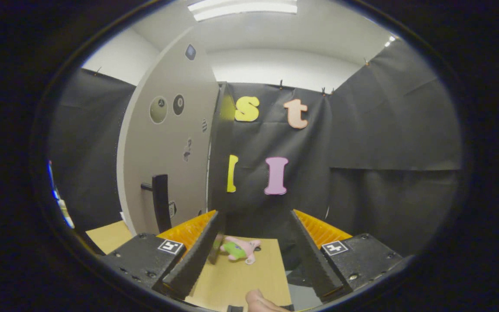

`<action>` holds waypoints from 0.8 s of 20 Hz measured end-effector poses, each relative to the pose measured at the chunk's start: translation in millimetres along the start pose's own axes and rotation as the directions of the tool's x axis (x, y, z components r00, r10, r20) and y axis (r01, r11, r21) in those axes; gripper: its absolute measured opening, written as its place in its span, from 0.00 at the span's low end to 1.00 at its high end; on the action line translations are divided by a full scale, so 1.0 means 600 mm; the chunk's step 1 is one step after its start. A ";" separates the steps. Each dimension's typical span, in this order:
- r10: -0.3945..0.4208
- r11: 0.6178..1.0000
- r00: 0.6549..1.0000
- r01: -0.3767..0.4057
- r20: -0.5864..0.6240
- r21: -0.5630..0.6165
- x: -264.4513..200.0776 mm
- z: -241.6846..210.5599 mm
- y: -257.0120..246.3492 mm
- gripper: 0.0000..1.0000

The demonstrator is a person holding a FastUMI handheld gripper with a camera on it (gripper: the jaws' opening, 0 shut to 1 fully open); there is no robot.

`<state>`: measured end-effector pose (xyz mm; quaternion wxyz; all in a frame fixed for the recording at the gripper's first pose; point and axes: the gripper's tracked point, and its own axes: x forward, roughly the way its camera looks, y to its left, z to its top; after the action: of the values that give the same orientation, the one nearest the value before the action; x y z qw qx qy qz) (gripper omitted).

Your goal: Open the shoe cabinet door, grab the shoes and put them into the shoe cabinet, then close the shoe cabinet door.

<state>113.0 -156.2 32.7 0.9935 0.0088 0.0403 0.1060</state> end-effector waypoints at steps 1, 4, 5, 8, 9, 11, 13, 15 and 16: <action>0.020 1.000 1.000 -0.020 0.004 0.000 0.006 0.004 0.014 1.00; 0.071 0.997 0.997 -0.071 -0.025 -0.025 0.017 -0.013 0.062 1.00; 0.086 0.995 0.995 -0.088 -0.051 -0.044 0.020 -0.025 0.083 1.00; 0.078 0.996 0.996 -0.079 -0.036 -0.050 0.024 -0.021 0.100 0.94; 0.081 0.995 0.996 -0.083 -0.039 -0.047 0.021 -0.023 0.111 0.94; 0.083 0.996 0.995 -0.084 -0.049 -0.032 0.017 -0.026 0.127 0.93; 0.090 0.995 0.994 -0.092 -0.054 -0.027 0.018 -0.025 0.144 0.93; 0.101 0.994 0.993 -0.103 -0.062 -0.023 0.019 -0.026 0.168 0.93; 0.104 0.994 0.993 -0.105 -0.061 -0.024 0.019 -0.025 0.180 0.93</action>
<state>100.2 -48.0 19.5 0.9850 -0.0059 0.0682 0.1585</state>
